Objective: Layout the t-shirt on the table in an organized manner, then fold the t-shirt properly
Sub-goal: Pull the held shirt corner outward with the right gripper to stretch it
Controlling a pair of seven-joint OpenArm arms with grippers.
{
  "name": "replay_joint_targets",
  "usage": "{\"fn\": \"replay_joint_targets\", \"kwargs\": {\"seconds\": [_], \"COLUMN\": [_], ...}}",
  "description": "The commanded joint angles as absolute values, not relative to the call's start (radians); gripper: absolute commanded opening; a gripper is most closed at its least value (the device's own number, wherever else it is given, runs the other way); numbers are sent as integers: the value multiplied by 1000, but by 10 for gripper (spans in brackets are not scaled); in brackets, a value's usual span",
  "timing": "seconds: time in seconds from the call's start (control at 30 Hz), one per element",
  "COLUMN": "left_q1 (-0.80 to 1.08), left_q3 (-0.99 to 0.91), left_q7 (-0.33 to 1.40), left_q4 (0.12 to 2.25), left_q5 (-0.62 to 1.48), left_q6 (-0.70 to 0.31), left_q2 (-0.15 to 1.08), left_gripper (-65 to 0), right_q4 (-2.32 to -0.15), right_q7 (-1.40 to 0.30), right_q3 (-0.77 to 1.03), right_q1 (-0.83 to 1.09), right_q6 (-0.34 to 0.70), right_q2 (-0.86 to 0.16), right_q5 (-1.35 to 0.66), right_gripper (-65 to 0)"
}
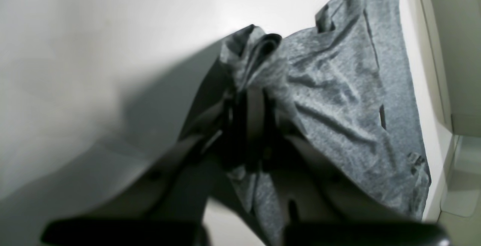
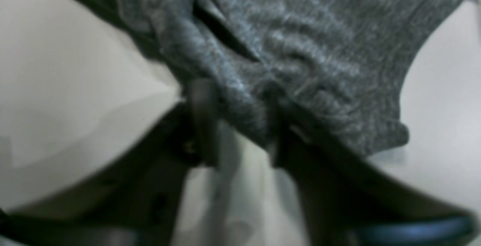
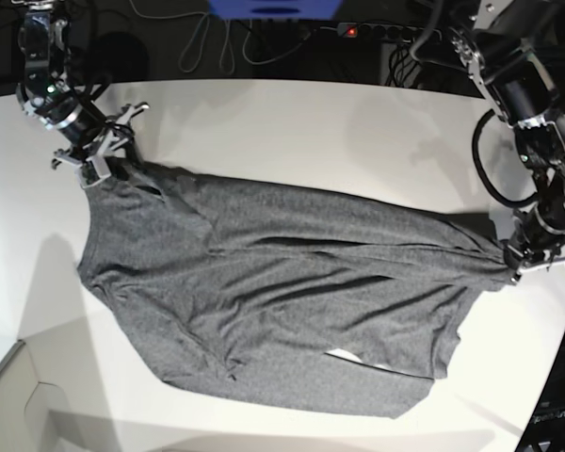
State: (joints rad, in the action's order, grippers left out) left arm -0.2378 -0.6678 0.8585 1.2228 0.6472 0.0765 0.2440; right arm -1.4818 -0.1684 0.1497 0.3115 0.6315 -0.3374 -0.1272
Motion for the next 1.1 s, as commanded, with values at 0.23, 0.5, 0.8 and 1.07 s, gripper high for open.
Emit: {"fn": "replay_joint_targets", "kwargs": {"seconds": [0.23,0.5,0.8,1.07], "left_q1": [-259,-259,-259,-259], "left_q3": [-671,-671,-671,-673], "left_q7": [842,842,842,840], "left_q4": [1239,1239,1239,1239], "left_q5": [659,662,661,659], "left_q6": [73,73,73,73], "left_q2": [265,265,265,265], "left_gripper": [-648,-648,-648,-648], "right_q4": [-1504,-1504,-1497,-1475], "right_q7": [-142,-150,-153,-246], "right_q3": [156,159,159,159], "right_q1": [306,266,180,97], "right_q6": [636,684,698,698], "right_q2": [-418,-453,-452,-456], "right_q5": [-140,-140,-139,-139], "right_gripper": [-650,-650,-650,-650]}}
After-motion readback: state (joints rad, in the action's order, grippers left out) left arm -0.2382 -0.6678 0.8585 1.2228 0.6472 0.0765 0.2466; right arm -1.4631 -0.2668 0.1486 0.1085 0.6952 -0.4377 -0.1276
